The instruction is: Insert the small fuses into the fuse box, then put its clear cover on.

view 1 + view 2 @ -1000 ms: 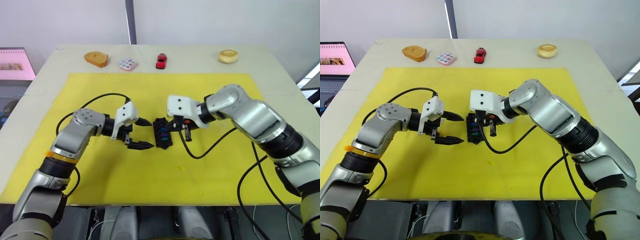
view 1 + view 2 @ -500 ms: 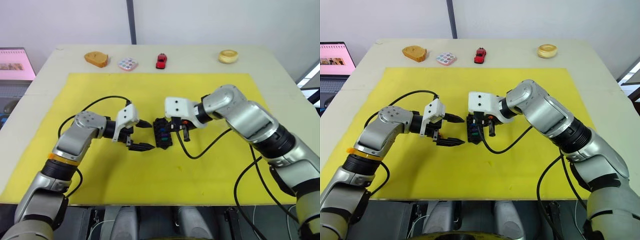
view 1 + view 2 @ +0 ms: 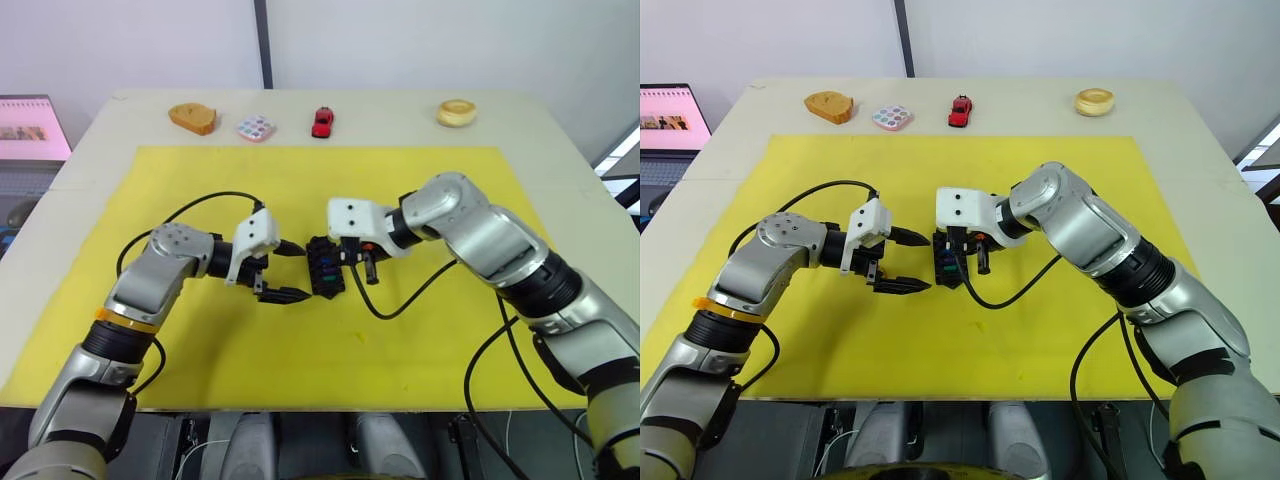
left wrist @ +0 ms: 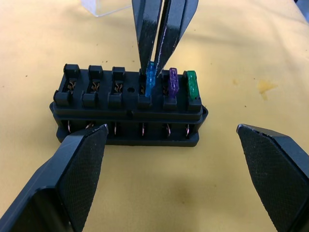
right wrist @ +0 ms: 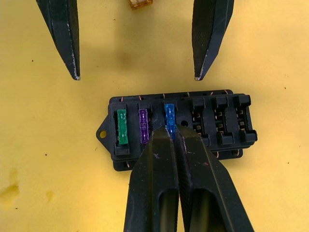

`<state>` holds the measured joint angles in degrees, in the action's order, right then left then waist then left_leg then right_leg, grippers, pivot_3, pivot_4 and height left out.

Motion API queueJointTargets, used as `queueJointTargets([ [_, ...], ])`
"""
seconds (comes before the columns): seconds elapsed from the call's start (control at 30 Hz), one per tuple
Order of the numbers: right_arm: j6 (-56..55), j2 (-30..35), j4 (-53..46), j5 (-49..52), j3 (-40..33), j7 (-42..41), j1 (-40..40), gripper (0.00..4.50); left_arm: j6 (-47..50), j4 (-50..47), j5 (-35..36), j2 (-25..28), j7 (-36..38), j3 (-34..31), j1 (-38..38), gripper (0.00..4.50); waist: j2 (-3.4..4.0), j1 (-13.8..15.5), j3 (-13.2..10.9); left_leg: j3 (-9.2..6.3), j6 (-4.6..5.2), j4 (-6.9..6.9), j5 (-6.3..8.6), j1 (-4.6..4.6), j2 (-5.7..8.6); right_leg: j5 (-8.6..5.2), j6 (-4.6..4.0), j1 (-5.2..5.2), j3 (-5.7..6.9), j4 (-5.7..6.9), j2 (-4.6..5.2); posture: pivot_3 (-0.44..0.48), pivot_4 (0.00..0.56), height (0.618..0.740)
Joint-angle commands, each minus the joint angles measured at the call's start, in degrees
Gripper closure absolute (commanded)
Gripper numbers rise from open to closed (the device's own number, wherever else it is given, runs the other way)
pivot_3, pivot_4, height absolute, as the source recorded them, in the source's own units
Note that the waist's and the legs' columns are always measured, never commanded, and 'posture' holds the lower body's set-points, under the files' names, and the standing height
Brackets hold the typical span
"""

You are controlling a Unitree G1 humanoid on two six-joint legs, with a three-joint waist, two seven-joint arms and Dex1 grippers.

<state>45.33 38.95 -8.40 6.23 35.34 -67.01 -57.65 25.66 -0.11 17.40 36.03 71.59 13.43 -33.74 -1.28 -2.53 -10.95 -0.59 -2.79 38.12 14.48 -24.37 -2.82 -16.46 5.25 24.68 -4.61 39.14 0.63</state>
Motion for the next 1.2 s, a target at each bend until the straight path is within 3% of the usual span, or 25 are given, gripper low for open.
queueJointTargets([
  [0.03,-1.04,-0.48,0.36,-1.56,-0.27,-0.41,-0.09,4.50,-0.07,-1.82,0.26,0.36,-0.24,-0.66,0.26,0.02,0.00,0.00,0.00,0.00,0.00,0.00,0.00,0.00,0.00,0.00,0.00,0.00,0.00,0.00,0.00,0.000,0.150,0.740],
  [0.93,-1.72,-4.35,5.02,-7.08,1.14,-4.34,0.04,4.50,0.74,-3.93,0.59,0.39,-1.84,-0.72,1.87,0.02,0.02,-0.23,0.04,0.02,0.00,0.00,0.00,0.38,0.00,0.00,-0.01,-0.30,-0.02,0.04,-0.01,0.000,0.150,0.740],
  [1.03,-1.41,-4.61,5.00,-7.18,0.48,-4.22,-0.25,3.56,0.59,-3.83,0.52,0.46,-1.74,-0.71,1.84,0.00,0.02,-0.17,0.04,0.02,0.00,-0.01,0.00,0.38,0.00,0.00,-0.01,-0.30,-0.02,0.04,-0.01,0.000,0.150,0.740],
  [1.1,-1.13,-4.85,4.88,-7.26,-0.03,-4.09,-0.40,2.65,0.55,-3.83,0.50,0.50,-1.70,-0.70,1.84,0.00,0.02,-0.02,0.04,0.02,0.00,-0.01,0.00,0.37,0.00,0.00,-0.01,-0.30,-0.02,0.04,-0.01,0.000,0.150,0.740],
  [1.2,-0.67,-4.80,4.15,-6.96,-0.88,-4.21,-0.74,2.65,0.54,-3.86,0.50,0.51,-1.68,-0.70,1.79,0.00,0.02,0.02,0.04,0.02,0.00,-0.01,0.00,0.34,0.00,0.00,0.00,-0.30,-0.01,0.01,0.00,0.000,0.150,0.740],
])
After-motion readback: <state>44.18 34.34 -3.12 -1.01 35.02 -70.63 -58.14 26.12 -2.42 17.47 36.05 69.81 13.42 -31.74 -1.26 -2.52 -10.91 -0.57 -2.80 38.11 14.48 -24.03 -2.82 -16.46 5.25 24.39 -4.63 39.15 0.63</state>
